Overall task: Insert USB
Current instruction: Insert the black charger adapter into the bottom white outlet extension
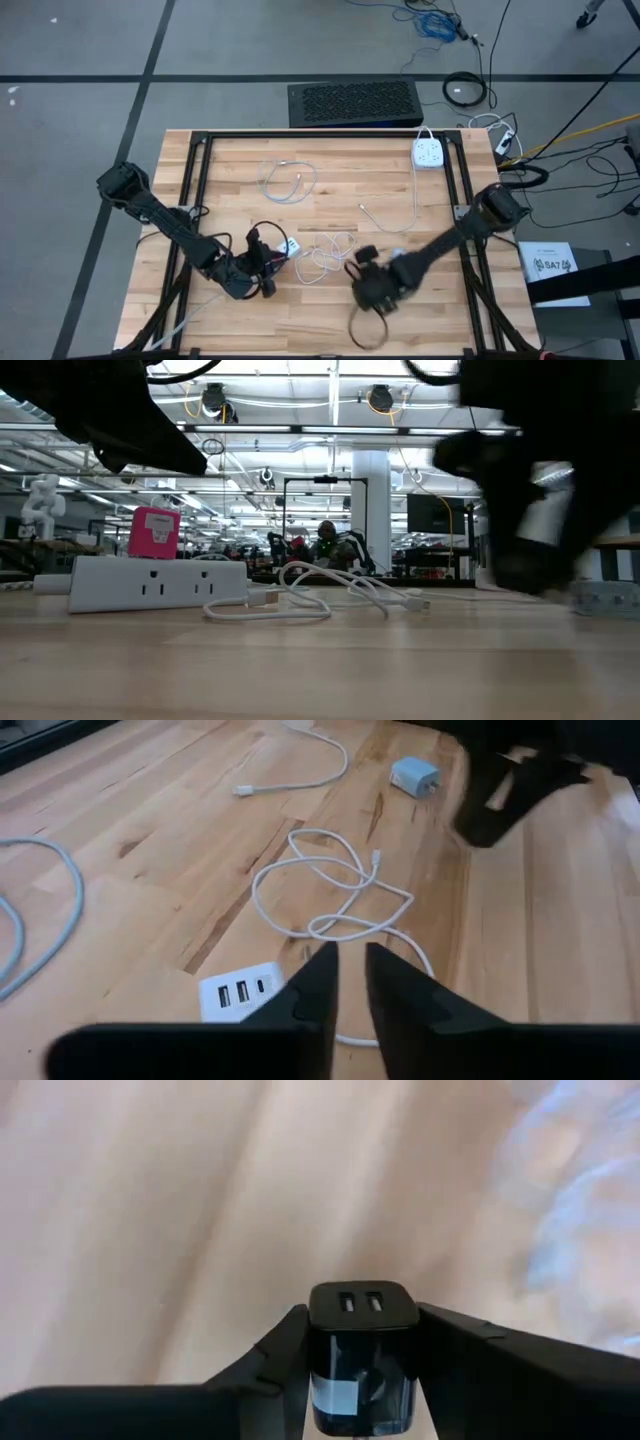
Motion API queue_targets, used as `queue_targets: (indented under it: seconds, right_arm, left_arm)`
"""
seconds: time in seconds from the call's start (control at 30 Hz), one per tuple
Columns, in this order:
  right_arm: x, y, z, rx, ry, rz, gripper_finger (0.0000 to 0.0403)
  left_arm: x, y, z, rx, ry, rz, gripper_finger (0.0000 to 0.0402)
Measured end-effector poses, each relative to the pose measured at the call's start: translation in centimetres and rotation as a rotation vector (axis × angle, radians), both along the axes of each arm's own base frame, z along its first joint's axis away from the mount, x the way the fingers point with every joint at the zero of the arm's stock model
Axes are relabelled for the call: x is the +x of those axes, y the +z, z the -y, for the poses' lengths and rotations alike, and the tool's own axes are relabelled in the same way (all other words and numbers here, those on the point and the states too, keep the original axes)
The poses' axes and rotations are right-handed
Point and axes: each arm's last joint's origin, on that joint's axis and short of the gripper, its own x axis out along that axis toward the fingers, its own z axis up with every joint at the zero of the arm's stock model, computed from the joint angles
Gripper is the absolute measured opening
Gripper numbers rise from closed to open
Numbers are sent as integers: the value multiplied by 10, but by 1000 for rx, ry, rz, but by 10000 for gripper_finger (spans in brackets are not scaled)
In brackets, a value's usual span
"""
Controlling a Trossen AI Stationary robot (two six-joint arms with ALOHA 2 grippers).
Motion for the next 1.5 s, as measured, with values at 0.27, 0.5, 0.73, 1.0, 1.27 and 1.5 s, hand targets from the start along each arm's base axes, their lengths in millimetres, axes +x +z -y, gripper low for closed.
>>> queue_targets:
  seconds: [0.27, 0.5, 0.73, 1.0, 1.27, 1.5]
  right_arm:
    - [55, 15, 65, 265, 117, 499, 117]
    - [88, 10, 122, 438, 199, 818, 117]
    - [113, -8, 140, 515, 223, 848, 117]
    - [132, -19, 149, 586, 238, 896, 117]
    - [146, -35, 159, 622, 233, 944, 117]
    - [161, -52, 173, 647, 224, 923, 117]
  left_arm:
    - [-10, 7, 12, 10, -16, 57, 7]
    - [-23, 12, 17, 4, -3, 72, 3]
    - [-22, -12, 9, -72, 77, -68, 2]
    - [-23, -22, 9, -121, 120, -111, 1]
    - [-25, -24, 7, -121, 137, -126, 0]
    - [-25, -25, 8, -124, 132, -136, 0]
